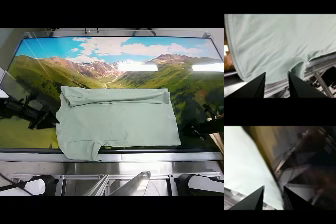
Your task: Fold the shirts.
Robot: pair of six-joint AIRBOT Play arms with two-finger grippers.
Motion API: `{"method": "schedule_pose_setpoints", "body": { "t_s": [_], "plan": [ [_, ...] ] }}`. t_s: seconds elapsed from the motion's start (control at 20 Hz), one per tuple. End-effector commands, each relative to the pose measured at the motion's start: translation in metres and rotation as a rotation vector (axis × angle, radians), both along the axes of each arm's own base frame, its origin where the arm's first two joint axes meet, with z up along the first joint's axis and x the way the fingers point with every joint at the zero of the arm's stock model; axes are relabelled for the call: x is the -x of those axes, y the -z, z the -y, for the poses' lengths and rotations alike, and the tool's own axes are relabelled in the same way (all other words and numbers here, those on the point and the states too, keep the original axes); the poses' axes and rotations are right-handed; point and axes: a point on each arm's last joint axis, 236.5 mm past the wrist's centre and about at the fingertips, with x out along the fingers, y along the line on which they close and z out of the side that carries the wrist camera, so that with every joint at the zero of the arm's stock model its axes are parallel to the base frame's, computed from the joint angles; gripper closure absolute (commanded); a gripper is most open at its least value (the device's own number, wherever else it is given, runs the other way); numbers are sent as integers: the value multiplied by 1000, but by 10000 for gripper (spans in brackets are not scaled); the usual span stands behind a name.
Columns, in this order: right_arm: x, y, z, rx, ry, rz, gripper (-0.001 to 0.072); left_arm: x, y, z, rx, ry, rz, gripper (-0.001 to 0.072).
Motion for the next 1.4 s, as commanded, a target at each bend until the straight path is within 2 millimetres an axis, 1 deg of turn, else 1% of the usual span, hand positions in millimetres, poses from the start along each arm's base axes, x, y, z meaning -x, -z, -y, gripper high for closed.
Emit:
{"method": "schedule_pose_setpoints", "body": {
  "t_s": [0.0,0.1,0.3,0.35,0.45,0.5,0.55,0.65,0.8,0.9,1.05,1.15,1.2,1.25,1.3,1.35],
  "plan": [
    [1,20,-18,1,24,76,415,44,11,5,24,-61,-60,409],
    [-7,21,-27,0,14,105,416,63,17,13,31,-70,-86,408],
    [-15,21,-41,1,-14,125,417,94,36,24,10,-111,-139,408],
    [-16,20,-44,-4,-18,129,417,105,43,20,-25,-107,-168,408],
    [-18,19,-49,-10,-26,132,417,133,55,6,-118,-79,-247,408],
    [-19,19,-51,-13,-27,134,417,142,58,0,-153,-68,-271,408],
    [-19,18,-52,-15,-28,135,416,143,60,0,-162,-69,-264,408],
    [-20,18,-53,-18,-27,136,417,133,64,5,-154,-98,-203,408],
    [-19,17,-54,-22,-29,134,416,114,65,23,-118,-88,-113,409],
    [-18,17,-55,-28,-31,132,417,109,68,34,-119,-47,-88,409],
    [-20,14,-58,-43,-21,135,416,111,79,56,-101,20,-106,410],
    [-17,11,-61,-63,-30,127,417,125,84,69,-79,80,-168,415],
    [-14,9,-64,-77,-38,120,419,136,84,73,-63,119,-209,543],
    [-12,7,-66,-89,-44,115,511,145,83,76,-39,162,-235,677],
    [-10,5,-68,-104,-51,109,685,151,82,78,-19,183,-258,677],
    [-8,3,-70,-116,-56,104,690,152,81,77,-11,186,-264,677]
  ]
}}
